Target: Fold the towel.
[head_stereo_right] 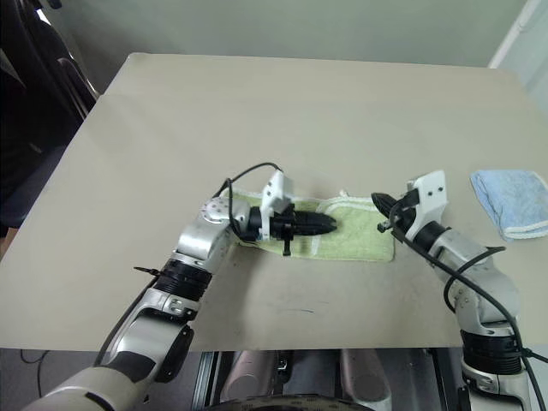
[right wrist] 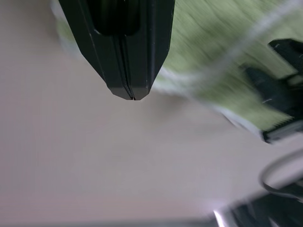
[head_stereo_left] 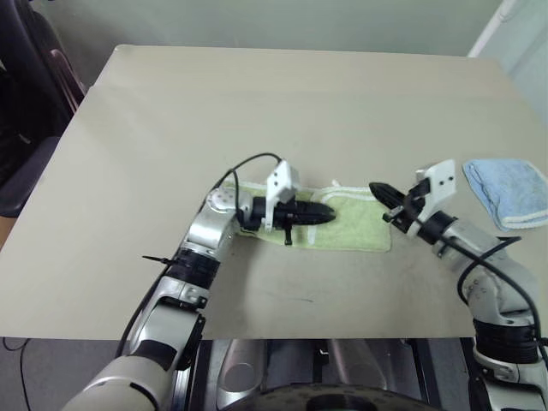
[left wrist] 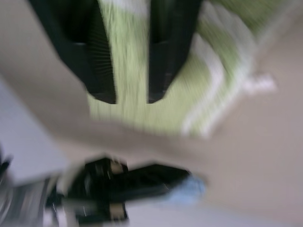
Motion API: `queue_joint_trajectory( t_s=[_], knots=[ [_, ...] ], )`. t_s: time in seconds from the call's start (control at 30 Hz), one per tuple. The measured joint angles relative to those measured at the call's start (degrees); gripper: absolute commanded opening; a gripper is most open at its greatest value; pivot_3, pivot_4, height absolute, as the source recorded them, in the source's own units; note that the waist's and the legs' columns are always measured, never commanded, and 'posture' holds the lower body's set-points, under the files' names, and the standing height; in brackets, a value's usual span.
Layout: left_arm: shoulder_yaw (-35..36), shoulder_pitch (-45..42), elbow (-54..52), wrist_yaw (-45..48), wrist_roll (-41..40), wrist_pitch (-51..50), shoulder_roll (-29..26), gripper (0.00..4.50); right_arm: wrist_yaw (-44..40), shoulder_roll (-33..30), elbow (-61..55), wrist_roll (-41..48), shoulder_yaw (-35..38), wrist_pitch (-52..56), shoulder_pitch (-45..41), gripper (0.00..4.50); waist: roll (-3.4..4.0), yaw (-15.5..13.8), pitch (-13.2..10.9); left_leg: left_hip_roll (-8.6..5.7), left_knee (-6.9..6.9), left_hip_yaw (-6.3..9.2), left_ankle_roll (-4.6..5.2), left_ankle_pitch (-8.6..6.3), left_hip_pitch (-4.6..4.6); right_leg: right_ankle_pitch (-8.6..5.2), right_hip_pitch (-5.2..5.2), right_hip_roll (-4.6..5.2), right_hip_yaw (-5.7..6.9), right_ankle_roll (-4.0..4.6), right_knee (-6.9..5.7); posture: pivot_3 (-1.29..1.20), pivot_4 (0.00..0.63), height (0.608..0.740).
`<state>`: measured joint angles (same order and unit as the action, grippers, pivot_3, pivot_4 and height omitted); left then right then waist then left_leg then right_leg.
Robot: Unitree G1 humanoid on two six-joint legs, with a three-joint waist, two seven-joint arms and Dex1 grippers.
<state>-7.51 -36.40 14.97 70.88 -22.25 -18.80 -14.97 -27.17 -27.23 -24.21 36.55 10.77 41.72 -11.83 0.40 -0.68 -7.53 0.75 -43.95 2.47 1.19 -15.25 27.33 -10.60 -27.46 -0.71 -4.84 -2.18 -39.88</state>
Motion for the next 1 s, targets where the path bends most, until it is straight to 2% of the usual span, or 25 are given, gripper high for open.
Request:
queue_joint_trajectory(
  t_s=[0.1, 0.17, 0.23, 0.27, 0.37, 0.63, 0.67, 0.8, 0.87, 1.0],
  knots=[
    [5.30, -0.13, -6.35, -0.72, -7.66, -4.52, -0.12, 2.92, -0.72, -0.86, -1.64, 5.79, 2.26, 2.94, -1.47, 0.00, -0.01, 0.03, 0.00, 0.00, 0.01, -0.03, -0.01, -0.02, 0.00, -0.04, 0.01, 0.01, -0.01, 0.03, 0.00, 0.00, 0.150, 0.697],
    [8.48, -0.35, -9.26, -3.30, -10.73, -7.73, -2.52, 3.64, -1.94, -2.45, -2.70, 8.54, 2.20, 4.62, -2.48, 0.00, 0.00, 0.09, 0.00, 0.00, 0.04, -0.04, -0.02, -0.03, -0.05, -0.07, 0.02, 0.01, -0.01, 0.07, 0.00, 0.00, 0.150, 0.697],
    [12.86, -0.45, -9.46, -6.76, -12.07, -10.63, -6.53, 4.36, -3.35, -4.22, -3.71, 10.05, 1.92, 5.62, -2.62, 0.40, -0.02, 0.17, -0.01, 0.01, 0.23, -0.04, -0.07, 0.00, -0.20, -0.10, 0.07, 0.01, -0.01, 0.11, 0.00, 0.00, 0.150, 0.697],
    [14.38, -0.38, -9.48, -8.01, -12.59, -12.14, -8.40, 4.50, -3.91, -5.00, -3.70, 10.24, 1.44, 5.95, -2.65, 0.60, -0.03, 0.23, -0.01, 0.01, 0.31, -0.04, -0.10, 0.02, -0.26, -0.16, 0.09, 0.00, -0.02, 0.07, 0.00, 0.00, 0.150, 0.697],
    [17.56, 1.26, -9.88, -10.16, -13.78, -16.06, -13.38, 4.50, -5.90, -5.64, -3.64, 10.47, -1.01, 6.24, -2.85, 1.58, -0.03, 0.40, -0.01, 0.00, 0.65, -0.04, -0.20, 0.15, -0.38, -0.20, 0.07, 0.01, -0.03, 0.14, 0.01, 0.00, 0.150, 0.697],
    [21.54, 13.10, -14.08, -11.23, -15.46, -23.74, -25.64, 4.50, -11.89, -8.07, -1.85, 7.47, -8.11, 4.37, -5.47, 4.29, -0.12, 0.52, -0.03, 0.04, 1.30, 0.01, -0.55, 0.42, -0.28, -0.17, -0.40, -0.02, 0.02, 0.75, -0.03, 0.00, 0.150, 0.697],
    [22.37, 14.33, -14.18, -11.27, -15.66, -24.72, -26.91, 4.50, -12.60, -8.77, -1.61, 6.81, -8.78, 4.11, -5.22, 4.46, -0.12, 0.59, -0.03, 0.04, 1.35, 0.01, -0.58, 0.43, -0.29, -0.19, -0.42, -0.03, 0.03, 0.79, -0.04, 0.00, 0.150, 0.697],
    [26.54, 20.23, -15.45, -12.76, -20.19, -33.99, -30.90, 4.50, -14.42, -9.10, 0.44, 3.48, -11.85, 2.15, -5.14, 4.46, -0.16, 0.67, -0.02, 0.05, 1.64, 0.02, -0.69, 0.53, -0.31, -0.19, -0.55, -0.02, 0.03, 0.94, -0.04, 0.00, 0.150, 0.697],
    [28.69, 21.74, -15.89, -14.48, -22.72, -38.18, -31.11, 4.50, -14.44, -8.66, 1.08, 2.23, -12.39, 1.44, -5.24, 4.46, -0.17, 0.57, -0.03, 0.07, 1.69, 0.04, -0.71, 0.58, -0.32, -0.17, -0.59, -0.02, 0.05, 1.01, -0.08, 0.00, 0.150, 0.697],
    [35.59, 22.83, -16.30, -23.16, -28.50, -53.43, -31.33, 4.50, -14.52, -7.19, 1.56, 1.40, -13.27, 0.88, -5.72, 4.46, -0.22, 0.89, -0.03, 0.13, 1.86, 0.03, -0.91, 0.75, -0.42, -0.06, -0.59, -0.08, 0.05, 1.20, -0.08, 0.00, 0.150, 0.697]
  ],
)
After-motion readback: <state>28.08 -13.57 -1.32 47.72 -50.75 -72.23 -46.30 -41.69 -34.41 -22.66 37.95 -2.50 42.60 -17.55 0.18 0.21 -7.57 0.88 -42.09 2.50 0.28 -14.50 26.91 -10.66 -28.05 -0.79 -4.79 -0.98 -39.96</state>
